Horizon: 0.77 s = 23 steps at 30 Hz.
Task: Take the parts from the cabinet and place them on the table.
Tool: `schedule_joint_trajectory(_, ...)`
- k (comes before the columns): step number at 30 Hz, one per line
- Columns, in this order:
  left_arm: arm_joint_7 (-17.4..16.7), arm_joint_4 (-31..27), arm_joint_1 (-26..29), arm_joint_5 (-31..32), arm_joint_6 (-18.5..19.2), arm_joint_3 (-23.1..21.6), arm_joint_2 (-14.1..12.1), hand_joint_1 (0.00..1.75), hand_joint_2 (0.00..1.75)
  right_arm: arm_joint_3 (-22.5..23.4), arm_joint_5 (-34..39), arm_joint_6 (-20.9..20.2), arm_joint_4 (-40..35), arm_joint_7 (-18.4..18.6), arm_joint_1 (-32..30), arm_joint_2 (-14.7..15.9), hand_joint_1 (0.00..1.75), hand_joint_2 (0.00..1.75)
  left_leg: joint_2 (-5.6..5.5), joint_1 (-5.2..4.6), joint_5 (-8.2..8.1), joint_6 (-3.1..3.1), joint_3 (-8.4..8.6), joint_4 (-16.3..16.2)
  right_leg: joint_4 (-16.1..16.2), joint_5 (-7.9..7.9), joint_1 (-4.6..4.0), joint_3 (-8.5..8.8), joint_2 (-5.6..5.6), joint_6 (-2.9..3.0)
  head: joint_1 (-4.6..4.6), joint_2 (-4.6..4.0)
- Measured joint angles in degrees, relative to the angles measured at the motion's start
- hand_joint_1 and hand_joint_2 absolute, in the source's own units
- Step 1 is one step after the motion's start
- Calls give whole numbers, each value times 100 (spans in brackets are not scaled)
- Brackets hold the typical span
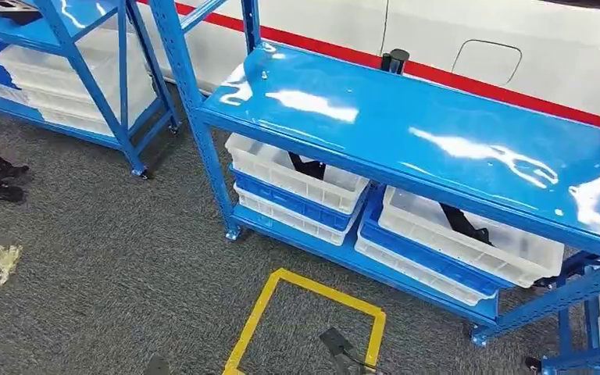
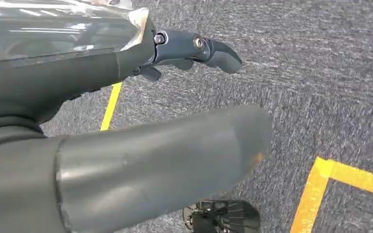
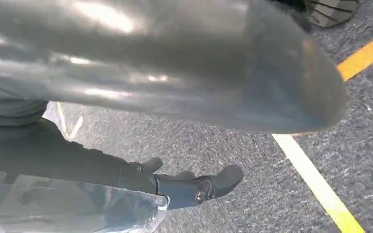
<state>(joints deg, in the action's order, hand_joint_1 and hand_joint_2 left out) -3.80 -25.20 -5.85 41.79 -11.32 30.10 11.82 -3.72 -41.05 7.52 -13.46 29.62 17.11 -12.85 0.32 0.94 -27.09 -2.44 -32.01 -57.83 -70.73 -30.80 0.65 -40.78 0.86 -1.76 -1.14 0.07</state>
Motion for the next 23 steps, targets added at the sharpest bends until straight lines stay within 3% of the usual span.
schedule_joint_trajectory(1,9,2,1,-15,-7,4,-2,0,0,2,-13,0,0,0,-12,2,0,0,57,-1,-4,-5,-8,-3,-402,-112,4,-198,-3,-13,0,0)
schedule_joint_trajectory(2,15,5,0,-35,-9,7,-2,0,0,4,-26,0,0,0,-28,6,0,0,101,-1,-6,-5,-8,-2,-545,-114,10,-272,-7,-50,0,0)
schedule_joint_trajectory(3,29,5,0,-55,-11,9,-2,0,0,4,-40,0,2,0,-38,9,0,0,145,3,-11,-1,-5,-3,-379,-25,16,-195,-19,-96,-2,0)
schedule_joint_trajectory(4,42,7,0,-57,-13,11,0,0,0,7,-44,-2,0,-4,-37,9,0,0,176,7,-17,8,2,-3,10,137,27,5,-44,-148,-4,0)
schedule_joint_trajectory(6,48,7,0,-64,-13,13,4,0,0,11,-59,-13,0,-15,-23,11,0,0,247,16,-41,47,28,-8,1062,478,32,569,-239,-218,-6,0)
schedule_joint_trajectory(7,50,9,2,-64,-13,13,-4,0,0,13,-61,-15,0,-20,-7,2,0,0,272,-43,-73,95,35,-18,1271,492,-1,679,-393,-166,-11,0)
schedule_joint_trajectory(8,55,9,3,-64,-15,13,-7,0,0,18,-61,-17,0,-20,-3,0,0,0,291,-43,-83,128,38,-16,1284,526,-11,697,-308,-100,5,0)
schedule_joint_trajectory(10,59,11,1,-70,-15,15,-9,0,0,33,-64,-26,0,-22,-16,4,0,0,355,-29,-77,186,79,22,1272,516,-42,675,-248,-39,7,0)
schedule_joint_trajectory(11,64,11,-2,-70,-15,15,-7,0,0,37,-63,-26,0,-22,-15,4,0,0,397,-22,-90,224,99,29,1292,530,-19,684,-198,2,2,0)
schedule_joint_trajectory(12,68,11,-2,-72,-15,15,-9,0,0,39,-63,-26,0,-22,-18,-2,0,0,334,15,-143,263,63,-22,1320,558,74,715,-149,51,13,0)
schedule_joint_trajectory(13,75,11,-3,-72,-17,15,-11,0,0,42,-68,-26,0,-22,-12,-2,0,0,164,20,-298,283,-9,-224,1321,551,63,718,-112,84,28,-2)
schedule_joint_trajectory(14,79,13,1,-74,-18,15,-13,0,0,42,-68,-26,0,-24,-3,-11,0,0,57,24,-537,292,-195,-626,1320,555,61,710,-85,146,40,0)
schedule_joint_trajectory(16,90,24,20,-85,-18,15,-24,0,0,42,-68,-26,0,-24,-16,-22,0,0,-25,22,-921,317,-649,-1536,1316,558,41,697,2,160,42,0)
schedule_joint_trajectory(17,101,37,31,-107,-15,15,-26,0,0,46,-68,-26,0,-24,-28,-22,0,0,-26,24,-946,321,-782,-1756,1315,562,33,697,46,168,42,-2)
schedule_joint_trajectory(18,109,53,40,-116,-15,15,-33,0,0,48,-68,-26,2,-24,-35,-20,0,0,-26,24,-846,314,-787,-1714,1313,562,28,699,93,168,42,0)
schedule_joint_trajectory(19,116,59,43,-118,-15,15,-33,0,0,50,-72,-26,2,-24,-38,-17,0,0,-29,26,-607,303,-657,-1406,1307,562,28,701,153,166,42,0)
schedule_joint_trajectory(21,140,61,38,-125,-15,15,-42,0,0,52,-90,-26,2,-24,-35,-31,0,0,-141,41,-90,266,-159,-390,1294,563,29,714,260,159,42,0)
schedule_joint_trajectory(22,144,66,31,-131,-18,15,-53,0,0,52,-96,-26,2,-24,-32,-39,0,0,-349,50,-111,247,-21,-95,1278,559,2,700,294,143,39,0)
schedule_joint_trajectory(23,147,72,29,-131,-18,15,-57,0,0,55,-98,-20,2,-24,-28,-39,0,0,-314,38,-111,238,-17,-59,1264,555,-46,672,328,103,35,0)
